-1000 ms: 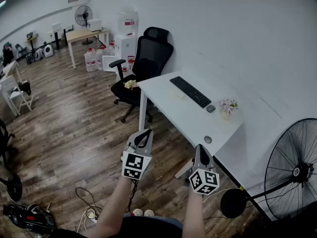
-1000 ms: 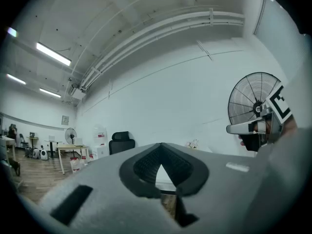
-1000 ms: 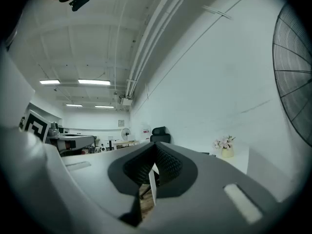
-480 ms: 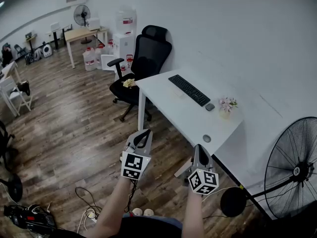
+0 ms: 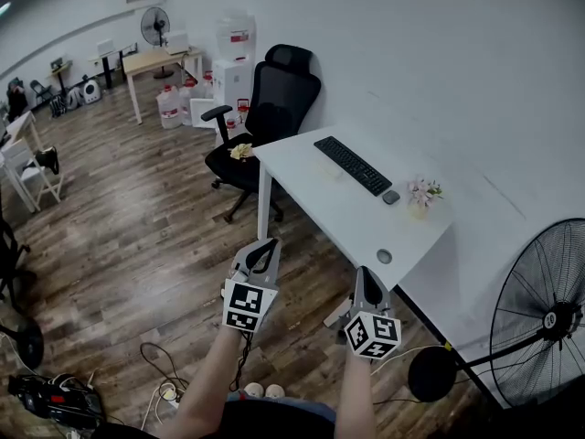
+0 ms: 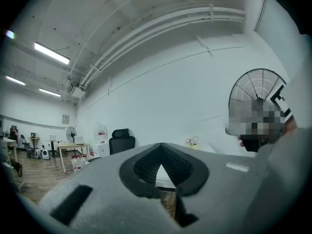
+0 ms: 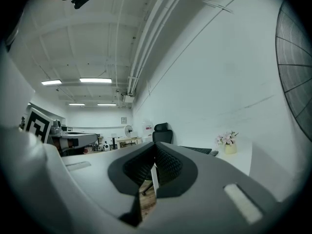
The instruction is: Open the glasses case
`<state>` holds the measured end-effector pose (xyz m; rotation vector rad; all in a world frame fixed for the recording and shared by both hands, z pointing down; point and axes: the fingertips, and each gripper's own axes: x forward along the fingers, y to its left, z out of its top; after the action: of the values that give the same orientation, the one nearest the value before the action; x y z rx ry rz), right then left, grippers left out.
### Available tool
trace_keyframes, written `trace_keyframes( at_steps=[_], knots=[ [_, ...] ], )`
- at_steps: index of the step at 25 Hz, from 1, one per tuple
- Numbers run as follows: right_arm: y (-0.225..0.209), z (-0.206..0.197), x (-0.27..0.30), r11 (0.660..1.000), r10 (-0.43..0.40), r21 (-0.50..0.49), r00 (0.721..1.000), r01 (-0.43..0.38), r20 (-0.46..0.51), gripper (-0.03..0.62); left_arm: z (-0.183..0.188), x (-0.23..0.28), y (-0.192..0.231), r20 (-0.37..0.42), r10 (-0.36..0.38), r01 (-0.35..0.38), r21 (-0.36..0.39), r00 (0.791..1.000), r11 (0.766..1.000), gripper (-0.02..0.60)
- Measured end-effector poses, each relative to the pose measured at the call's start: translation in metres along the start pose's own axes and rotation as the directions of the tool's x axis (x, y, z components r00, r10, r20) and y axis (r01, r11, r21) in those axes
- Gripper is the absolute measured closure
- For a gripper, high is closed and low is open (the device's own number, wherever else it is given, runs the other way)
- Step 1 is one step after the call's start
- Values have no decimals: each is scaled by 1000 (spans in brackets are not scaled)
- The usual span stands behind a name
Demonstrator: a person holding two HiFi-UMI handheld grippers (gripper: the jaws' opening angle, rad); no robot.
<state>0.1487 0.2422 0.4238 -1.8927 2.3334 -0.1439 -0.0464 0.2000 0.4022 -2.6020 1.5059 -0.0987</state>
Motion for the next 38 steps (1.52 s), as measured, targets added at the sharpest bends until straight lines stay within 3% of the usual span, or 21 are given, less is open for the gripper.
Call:
trace_keyframes(
  at_steps=[10,22,31,38],
  knots=[
    [-13,-14,10,1000,10,28,1000,-10,-11,580,-16,14,-5,-33,0,0,-4,999,1000,574],
    [-25,-9,30,997,54,51,999,-54,5,459,-22,35,-3,-51,25,-25,-6,998,1000,574],
    [-42,-15,54,994,94,63,996,-94,-4,434,-35,49,-6,-63,55,-55,-2,997,998,574],
    [-45,-24,88,993,104,63,994,-103,-15,434,-44,71,22,-57,87,-88,-25,995,996,574]
  ],
)
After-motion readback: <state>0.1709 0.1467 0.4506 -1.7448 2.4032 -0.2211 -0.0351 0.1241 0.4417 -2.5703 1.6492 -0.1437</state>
